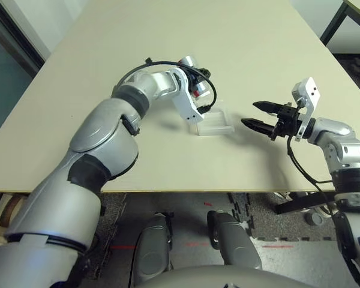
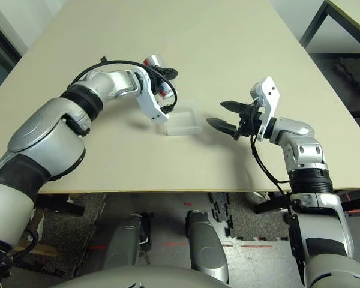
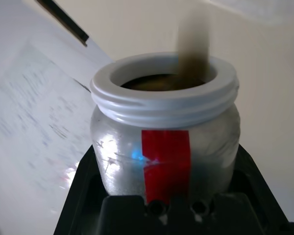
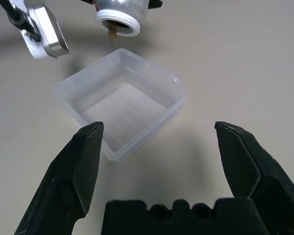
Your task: Pour the medicine from the bottle into the box.
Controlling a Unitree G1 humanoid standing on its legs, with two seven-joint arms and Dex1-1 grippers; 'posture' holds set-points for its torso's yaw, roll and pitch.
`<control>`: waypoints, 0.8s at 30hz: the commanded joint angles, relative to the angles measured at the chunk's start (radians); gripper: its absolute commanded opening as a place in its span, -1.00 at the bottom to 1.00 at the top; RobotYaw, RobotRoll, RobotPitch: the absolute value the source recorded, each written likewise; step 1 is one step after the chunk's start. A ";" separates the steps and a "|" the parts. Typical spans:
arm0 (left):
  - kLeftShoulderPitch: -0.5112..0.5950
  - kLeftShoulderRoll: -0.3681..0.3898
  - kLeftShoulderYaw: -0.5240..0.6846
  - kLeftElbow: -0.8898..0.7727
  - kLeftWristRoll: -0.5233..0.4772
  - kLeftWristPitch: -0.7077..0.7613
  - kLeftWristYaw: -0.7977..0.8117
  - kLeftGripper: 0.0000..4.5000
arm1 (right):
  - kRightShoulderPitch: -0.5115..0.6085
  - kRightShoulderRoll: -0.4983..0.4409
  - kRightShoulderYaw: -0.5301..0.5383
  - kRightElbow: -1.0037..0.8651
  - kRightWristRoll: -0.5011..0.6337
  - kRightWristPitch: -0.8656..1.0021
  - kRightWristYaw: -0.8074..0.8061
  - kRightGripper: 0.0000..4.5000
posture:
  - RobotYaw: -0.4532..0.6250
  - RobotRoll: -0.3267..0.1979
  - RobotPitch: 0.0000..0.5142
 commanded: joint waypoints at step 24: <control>0.182 0.040 0.939 0.002 -0.971 0.242 -0.864 0.15 | 0.000 0.005 0.042 0.018 -0.043 -0.047 0.026 1.00 | -0.41 0.25 -0.43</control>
